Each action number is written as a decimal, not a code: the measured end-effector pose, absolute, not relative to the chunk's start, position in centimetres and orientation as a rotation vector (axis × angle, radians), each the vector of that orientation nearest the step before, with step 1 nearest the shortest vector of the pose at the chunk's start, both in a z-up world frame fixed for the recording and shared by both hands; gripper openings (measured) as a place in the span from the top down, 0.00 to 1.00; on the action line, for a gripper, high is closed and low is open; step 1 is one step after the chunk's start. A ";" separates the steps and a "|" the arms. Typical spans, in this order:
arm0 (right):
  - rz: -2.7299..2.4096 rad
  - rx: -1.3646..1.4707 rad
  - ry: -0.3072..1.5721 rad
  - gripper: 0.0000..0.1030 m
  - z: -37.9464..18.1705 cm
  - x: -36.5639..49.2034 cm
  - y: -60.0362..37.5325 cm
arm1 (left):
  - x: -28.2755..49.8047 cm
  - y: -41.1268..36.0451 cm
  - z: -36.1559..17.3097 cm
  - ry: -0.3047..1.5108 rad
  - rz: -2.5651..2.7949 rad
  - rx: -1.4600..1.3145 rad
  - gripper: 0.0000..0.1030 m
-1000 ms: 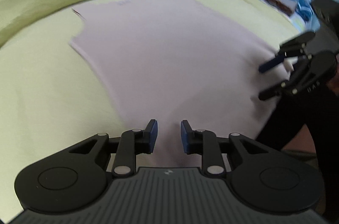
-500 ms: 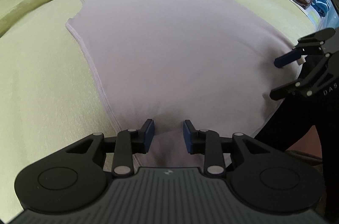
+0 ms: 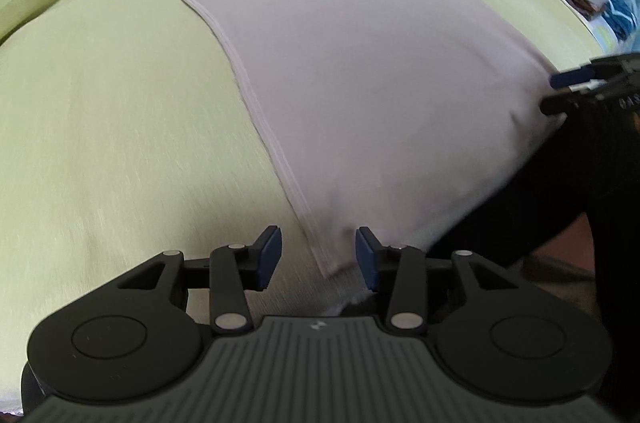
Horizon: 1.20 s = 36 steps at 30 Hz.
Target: Fold clothes
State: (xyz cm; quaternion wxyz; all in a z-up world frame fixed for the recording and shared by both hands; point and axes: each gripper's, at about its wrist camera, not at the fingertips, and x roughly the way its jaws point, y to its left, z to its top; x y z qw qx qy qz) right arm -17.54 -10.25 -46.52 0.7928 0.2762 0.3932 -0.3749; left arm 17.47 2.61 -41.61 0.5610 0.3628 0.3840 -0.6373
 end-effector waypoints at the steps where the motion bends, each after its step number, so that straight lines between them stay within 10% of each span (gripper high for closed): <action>1: -0.806 0.593 0.844 0.25 -46.5 -17.6 -10.2 | 17.3 2.6 -41.6 0.907 -1.505 0.860 0.55; 10: -0.819 0.590 0.804 0.25 -46.4 -18.7 -9.3 | 17.8 0.9 -42.5 1.029 -1.412 0.781 0.58; 13: -0.878 0.579 0.788 0.25 -45.7 -19.9 -9.3 | 18.0 0.5 -42.7 1.032 -1.393 0.790 0.96; 23: -0.936 0.730 0.727 0.28 -45.8 -23.6 -9.3 | 16.3 0.5 -42.6 0.889 -1.428 0.889 0.95; 36: -0.960 0.744 0.780 0.69 -46.6 -26.9 -13.5 | 16.8 -1.7 -43.3 0.906 -1.425 0.897 0.94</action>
